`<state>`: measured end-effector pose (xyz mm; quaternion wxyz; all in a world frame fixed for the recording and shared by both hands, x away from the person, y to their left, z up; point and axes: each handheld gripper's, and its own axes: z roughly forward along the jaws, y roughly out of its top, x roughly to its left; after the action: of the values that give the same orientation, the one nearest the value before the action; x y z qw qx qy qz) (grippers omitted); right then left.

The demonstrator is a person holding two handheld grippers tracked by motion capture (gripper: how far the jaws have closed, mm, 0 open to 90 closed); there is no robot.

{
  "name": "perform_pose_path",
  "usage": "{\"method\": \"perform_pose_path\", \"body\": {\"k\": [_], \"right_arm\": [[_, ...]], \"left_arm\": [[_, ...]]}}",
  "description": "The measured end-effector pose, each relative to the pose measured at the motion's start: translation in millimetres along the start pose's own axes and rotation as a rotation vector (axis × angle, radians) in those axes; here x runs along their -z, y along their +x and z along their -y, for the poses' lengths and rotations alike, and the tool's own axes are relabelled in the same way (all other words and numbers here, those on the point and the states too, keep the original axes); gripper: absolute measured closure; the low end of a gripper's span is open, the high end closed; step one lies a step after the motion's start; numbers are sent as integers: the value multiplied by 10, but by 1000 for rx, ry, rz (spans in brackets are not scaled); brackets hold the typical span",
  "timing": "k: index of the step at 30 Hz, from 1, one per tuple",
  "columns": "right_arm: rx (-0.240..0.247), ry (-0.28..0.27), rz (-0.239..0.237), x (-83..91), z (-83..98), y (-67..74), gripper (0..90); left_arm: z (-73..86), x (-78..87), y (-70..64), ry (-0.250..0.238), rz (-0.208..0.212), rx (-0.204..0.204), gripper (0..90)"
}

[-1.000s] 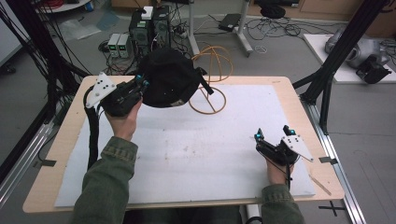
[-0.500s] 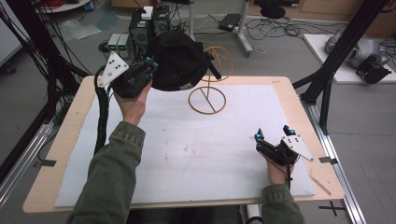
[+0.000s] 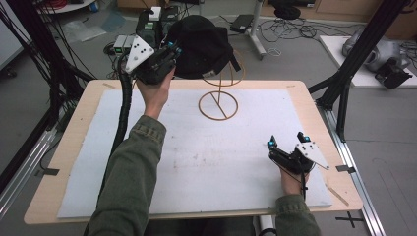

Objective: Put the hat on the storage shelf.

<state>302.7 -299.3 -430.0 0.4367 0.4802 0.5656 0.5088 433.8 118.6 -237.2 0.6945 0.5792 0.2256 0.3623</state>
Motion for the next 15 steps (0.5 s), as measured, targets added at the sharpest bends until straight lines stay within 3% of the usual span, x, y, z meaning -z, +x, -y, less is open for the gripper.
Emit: {"method": "perform_pose_path", "body": {"k": [4,7,10,15], "right_arm": [[6,0,0,-3,2,0,44],[5,3,-1,-2,2,-4,44],[13,-2,-3,-3,2,-1,44],[19,6,-12,-1,6,18,44]], "left_arm": [[-64,-102,22,-25,-2,14,867],[-110,-168,14,-34,1,-1,867],[-81,-246,8,-57,4,10,867],[-30,-435,-2,-42,4,16,867]]}}
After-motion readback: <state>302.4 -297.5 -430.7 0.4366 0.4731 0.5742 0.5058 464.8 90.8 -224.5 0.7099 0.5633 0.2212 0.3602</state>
